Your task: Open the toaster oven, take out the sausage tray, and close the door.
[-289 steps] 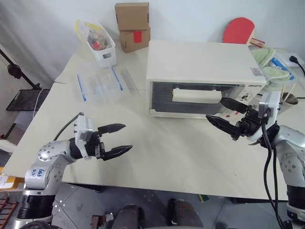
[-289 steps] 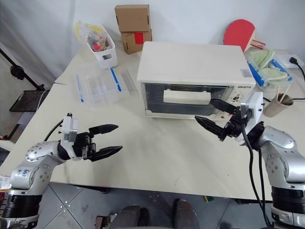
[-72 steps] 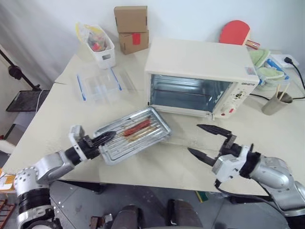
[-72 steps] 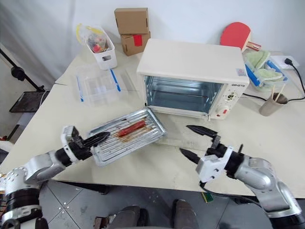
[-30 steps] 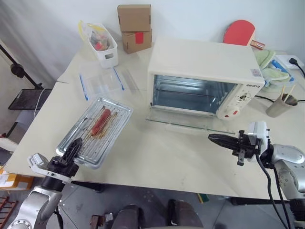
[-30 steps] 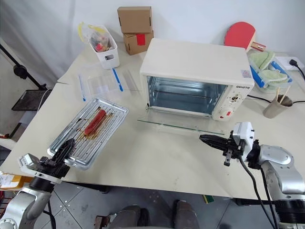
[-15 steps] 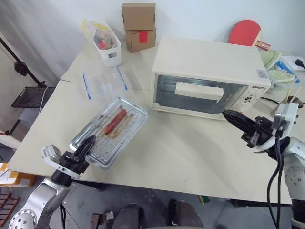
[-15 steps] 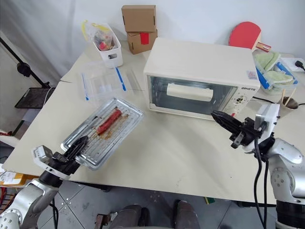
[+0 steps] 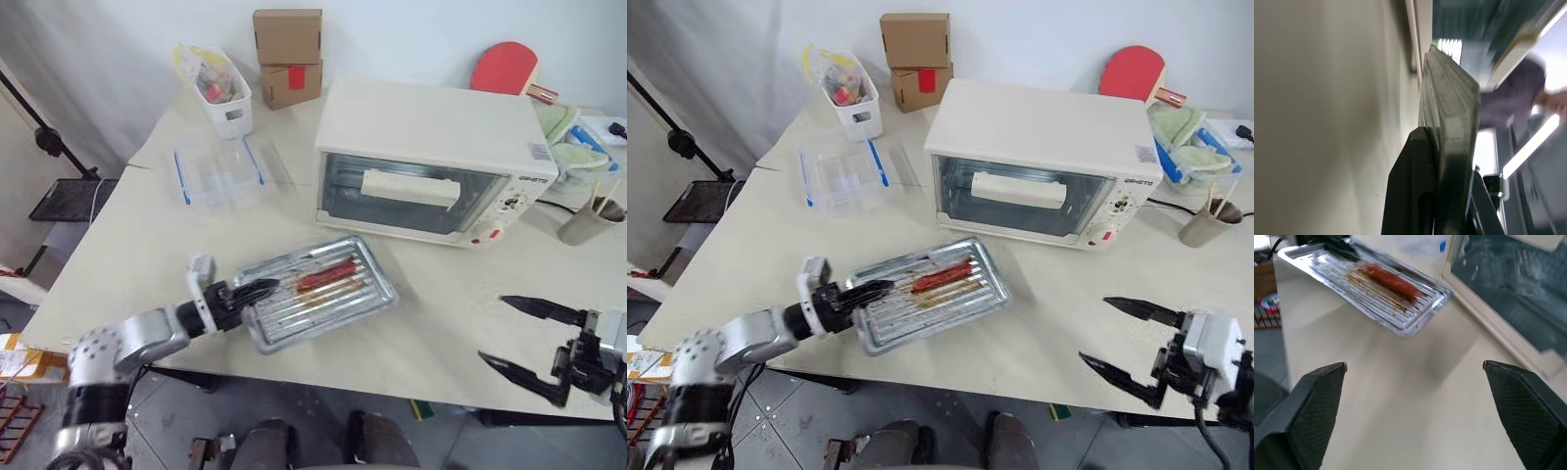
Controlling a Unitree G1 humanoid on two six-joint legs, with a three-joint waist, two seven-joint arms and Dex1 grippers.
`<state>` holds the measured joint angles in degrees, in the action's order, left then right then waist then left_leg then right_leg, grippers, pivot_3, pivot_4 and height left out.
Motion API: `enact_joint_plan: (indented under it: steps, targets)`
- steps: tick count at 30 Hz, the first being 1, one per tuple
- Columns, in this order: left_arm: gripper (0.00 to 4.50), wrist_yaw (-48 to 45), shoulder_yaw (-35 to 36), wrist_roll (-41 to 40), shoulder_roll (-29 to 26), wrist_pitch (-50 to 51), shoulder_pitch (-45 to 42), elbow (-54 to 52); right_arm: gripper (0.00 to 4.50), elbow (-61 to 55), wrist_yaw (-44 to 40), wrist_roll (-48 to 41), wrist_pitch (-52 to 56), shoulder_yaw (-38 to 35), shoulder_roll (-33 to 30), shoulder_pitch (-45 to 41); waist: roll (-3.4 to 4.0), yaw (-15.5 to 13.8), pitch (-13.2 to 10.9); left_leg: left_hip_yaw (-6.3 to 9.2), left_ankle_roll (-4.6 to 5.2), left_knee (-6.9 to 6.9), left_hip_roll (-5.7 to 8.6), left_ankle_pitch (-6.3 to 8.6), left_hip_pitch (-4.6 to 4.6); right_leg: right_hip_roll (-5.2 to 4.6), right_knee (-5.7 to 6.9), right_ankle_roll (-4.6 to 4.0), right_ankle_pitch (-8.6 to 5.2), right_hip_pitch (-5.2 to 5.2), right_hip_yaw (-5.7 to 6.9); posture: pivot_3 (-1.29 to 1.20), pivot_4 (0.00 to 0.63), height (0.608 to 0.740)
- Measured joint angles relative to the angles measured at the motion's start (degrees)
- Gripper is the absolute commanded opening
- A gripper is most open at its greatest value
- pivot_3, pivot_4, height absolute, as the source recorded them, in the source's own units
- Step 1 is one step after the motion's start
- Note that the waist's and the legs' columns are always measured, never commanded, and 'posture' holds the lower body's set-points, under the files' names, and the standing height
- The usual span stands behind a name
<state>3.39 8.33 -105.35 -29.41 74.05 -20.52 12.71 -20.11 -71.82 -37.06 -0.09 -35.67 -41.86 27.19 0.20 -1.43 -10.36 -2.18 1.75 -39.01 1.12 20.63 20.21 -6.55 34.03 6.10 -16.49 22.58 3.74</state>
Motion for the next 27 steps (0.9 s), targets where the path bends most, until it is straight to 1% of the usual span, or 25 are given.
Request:
enact_joint_plan:
  steps: [2,6,9,13,16,22,26,27]
  targets:
    - [0.00,-3.28,-2.98,5.77,1.78,1.24,-5.26,3.26,4.48,-0.66,-0.02,-0.07,0.01,-2.42,1.28,4.03,0.02,-0.51,0.01,0.01,-0.04,0.00,0.07,-0.05,0.02,0.00,-0.02,0.04,0.02,-0.04,0.06,0.00,0.150,0.740]
    - [0.00,-10.49,-7.48,17.22,5.62,2.41,-13.77,8.72,4.48,-3.54,0.37,-0.19,-0.03,-4.93,3.78,8.60,0.05,-1.50,0.03,-0.03,-0.05,-0.03,0.16,-0.07,0.00,-0.01,-0.12,0.19,0.10,-0.09,-0.01,0.00,0.150,0.740]
    - [0.00,-15.90,-9.44,24.62,7.91,2.36,-18.14,11.78,4.48,-5.32,1.44,-0.19,-0.05,-5.50,5.36,10.42,0.08,-1.66,0.05,-0.03,-0.07,-0.01,0.19,-0.04,0.02,-0.03,-0.18,0.21,0.11,-0.08,-0.03,0.00,0.150,0.740]
    - [0.00,-22.07,-10.12,33.13,11.56,2.31,-23.23,17.26,4.48,-7.25,2.93,0.00,-0.13,-5.34,7.60,11.95,0.08,-1.92,0.05,-0.01,-0.09,0.01,0.19,-0.03,0.03,-0.03,-0.19,0.22,0.12,-0.08,0.00,0.00,0.150,0.740]
    - [0.59,-25.08,-10.56,38.62,13.26,2.21,-26.02,20.59,4.50,-8.00,4.01,0.43,-0.23,-5.08,8.30,11.97,0.08,-1.93,0.05,-0.03,-0.09,0.00,0.20,-0.03,0.02,-0.04,-0.21,0.26,0.14,-0.10,-0.01,0.00,0.150,0.740]
    - [2.52,-30.39,-10.65,47.42,14.14,2.24,-26.87,21.94,4.50,-8.32,5.21,1.26,-0.33,-3.36,8.30,11.25,0.07,-1.59,0.05,-0.02,-0.11,0.03,0.15,-0.02,0.03,-0.03,-0.20,0.26,0.14,-0.04,-0.01,0.00,0.150,0.740]
    - [3.74,-34.44,-10.67,49.64,12.98,1.97,-25.82,18.74,4.50,-8.07,5.44,1.69,-0.33,-2.72,8.17,9.56,0.07,-1.39,0.04,-0.02,-0.14,0.03,0.11,-0.04,0.02,-0.03,-0.19,0.26,0.14,-0.05,-0.02,0.00,0.150,0.740]
    - [3.98,-35.13,-10.67,49.99,12.58,1.88,-25.46,17.69,4.50,-7.88,5.48,1.73,-0.33,-2.66,8.14,9.26,0.07,-1.34,0.04,-0.02,-0.15,0.02,0.10,-0.05,0.01,-0.02,-0.18,0.26,0.14,-0.05,-0.02,0.00,0.150,0.740]
